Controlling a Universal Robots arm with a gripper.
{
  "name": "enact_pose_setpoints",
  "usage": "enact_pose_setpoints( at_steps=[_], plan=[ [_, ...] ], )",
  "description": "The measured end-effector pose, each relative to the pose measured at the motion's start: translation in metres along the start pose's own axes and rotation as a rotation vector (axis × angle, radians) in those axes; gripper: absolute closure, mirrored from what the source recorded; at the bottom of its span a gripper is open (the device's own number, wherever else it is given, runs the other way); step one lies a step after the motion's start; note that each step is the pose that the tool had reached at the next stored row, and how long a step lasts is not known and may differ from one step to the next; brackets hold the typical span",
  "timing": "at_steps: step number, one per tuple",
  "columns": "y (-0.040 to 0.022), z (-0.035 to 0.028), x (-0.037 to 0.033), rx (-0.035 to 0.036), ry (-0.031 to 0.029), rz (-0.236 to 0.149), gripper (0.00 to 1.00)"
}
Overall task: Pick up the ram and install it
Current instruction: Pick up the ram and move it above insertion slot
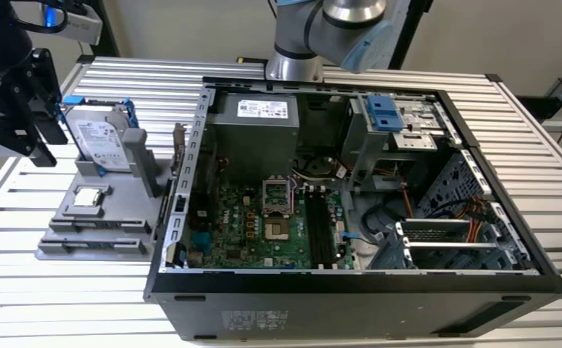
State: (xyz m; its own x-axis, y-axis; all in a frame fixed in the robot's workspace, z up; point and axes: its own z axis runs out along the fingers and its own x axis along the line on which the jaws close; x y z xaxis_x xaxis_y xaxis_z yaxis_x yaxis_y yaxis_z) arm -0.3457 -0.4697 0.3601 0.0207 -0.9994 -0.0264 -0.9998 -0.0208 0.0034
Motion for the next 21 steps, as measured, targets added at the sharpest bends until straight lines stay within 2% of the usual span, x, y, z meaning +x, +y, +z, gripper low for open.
enact_pose_setpoints(
  at_steps=[21],
  plan=[
    [-0.0001, 0.015, 0.0004, -0.0001, 0.005, 0.0, 0.0]
  ],
)
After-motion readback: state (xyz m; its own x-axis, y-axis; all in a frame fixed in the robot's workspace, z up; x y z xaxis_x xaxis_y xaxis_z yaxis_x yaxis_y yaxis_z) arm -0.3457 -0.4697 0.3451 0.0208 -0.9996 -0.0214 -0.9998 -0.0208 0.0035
